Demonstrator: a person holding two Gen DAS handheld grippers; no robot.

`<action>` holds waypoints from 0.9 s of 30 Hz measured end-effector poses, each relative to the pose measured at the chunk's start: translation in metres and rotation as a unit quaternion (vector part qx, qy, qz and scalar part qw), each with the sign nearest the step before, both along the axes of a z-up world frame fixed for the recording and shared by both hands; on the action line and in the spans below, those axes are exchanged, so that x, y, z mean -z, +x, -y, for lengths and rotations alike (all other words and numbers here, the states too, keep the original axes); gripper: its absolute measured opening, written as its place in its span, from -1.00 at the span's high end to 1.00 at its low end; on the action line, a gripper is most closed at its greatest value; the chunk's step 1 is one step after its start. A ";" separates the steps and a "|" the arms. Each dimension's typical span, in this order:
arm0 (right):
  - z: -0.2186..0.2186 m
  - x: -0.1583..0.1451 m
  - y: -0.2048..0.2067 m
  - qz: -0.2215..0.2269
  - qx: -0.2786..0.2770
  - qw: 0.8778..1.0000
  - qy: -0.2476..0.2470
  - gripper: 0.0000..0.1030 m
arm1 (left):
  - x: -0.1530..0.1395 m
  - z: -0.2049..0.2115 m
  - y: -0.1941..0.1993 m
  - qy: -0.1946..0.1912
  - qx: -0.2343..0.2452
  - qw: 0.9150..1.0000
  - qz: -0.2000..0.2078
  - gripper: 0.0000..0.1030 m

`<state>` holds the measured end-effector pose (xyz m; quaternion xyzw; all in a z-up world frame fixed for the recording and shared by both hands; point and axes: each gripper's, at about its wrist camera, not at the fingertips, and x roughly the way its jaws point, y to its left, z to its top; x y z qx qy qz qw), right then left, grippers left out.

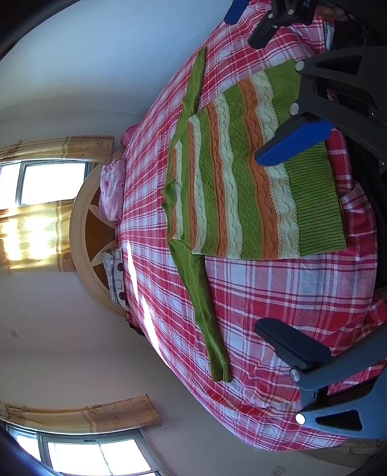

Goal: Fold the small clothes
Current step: 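Move the right tool toward the sweater sleeve cuff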

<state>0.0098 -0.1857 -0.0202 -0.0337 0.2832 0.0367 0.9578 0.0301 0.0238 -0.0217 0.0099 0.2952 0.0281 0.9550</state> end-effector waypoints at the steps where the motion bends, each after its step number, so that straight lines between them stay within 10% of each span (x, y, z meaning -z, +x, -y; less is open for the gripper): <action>1: 0.001 0.001 0.003 0.000 0.001 1.000 -0.001 -0.98 | 0.002 0.000 0.003 0.003 0.000 1.000 -0.002 -1.00; 27: 0.108 0.050 0.142 -0.070 0.081 0.994 -0.002 -0.98 | 0.041 0.029 0.141 0.071 -0.005 0.996 -0.058 -1.00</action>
